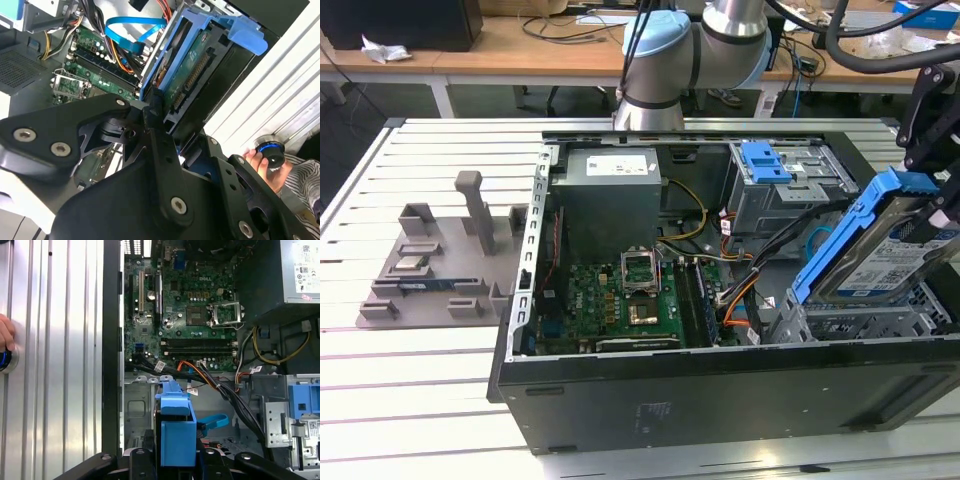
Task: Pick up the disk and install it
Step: 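Insert the disk into the insertion slot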
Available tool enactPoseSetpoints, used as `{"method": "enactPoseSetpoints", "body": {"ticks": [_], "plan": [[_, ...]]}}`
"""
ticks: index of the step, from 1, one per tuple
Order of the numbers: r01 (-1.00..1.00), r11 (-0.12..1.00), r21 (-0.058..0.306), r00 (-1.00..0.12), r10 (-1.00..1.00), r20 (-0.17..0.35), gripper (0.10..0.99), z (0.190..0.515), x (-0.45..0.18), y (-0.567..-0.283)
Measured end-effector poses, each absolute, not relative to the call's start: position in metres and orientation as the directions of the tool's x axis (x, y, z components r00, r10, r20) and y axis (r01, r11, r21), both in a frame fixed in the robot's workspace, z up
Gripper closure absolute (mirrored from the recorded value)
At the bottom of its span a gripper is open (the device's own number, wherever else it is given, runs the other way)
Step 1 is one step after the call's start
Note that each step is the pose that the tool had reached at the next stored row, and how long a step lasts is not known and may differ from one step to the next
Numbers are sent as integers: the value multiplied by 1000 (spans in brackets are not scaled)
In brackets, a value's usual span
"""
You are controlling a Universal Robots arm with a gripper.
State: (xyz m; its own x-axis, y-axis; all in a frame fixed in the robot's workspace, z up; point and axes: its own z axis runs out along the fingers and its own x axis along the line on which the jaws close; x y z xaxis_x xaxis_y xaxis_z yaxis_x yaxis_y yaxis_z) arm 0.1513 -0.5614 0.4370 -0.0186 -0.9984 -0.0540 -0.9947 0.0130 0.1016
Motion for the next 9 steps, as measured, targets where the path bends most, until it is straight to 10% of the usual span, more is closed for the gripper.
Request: {"method": "enactPoseSetpoints", "body": {"ticks": [9], "plan": [[-995, 13, 101, -18, -999, -47, 722, 433, 153, -561]]}}
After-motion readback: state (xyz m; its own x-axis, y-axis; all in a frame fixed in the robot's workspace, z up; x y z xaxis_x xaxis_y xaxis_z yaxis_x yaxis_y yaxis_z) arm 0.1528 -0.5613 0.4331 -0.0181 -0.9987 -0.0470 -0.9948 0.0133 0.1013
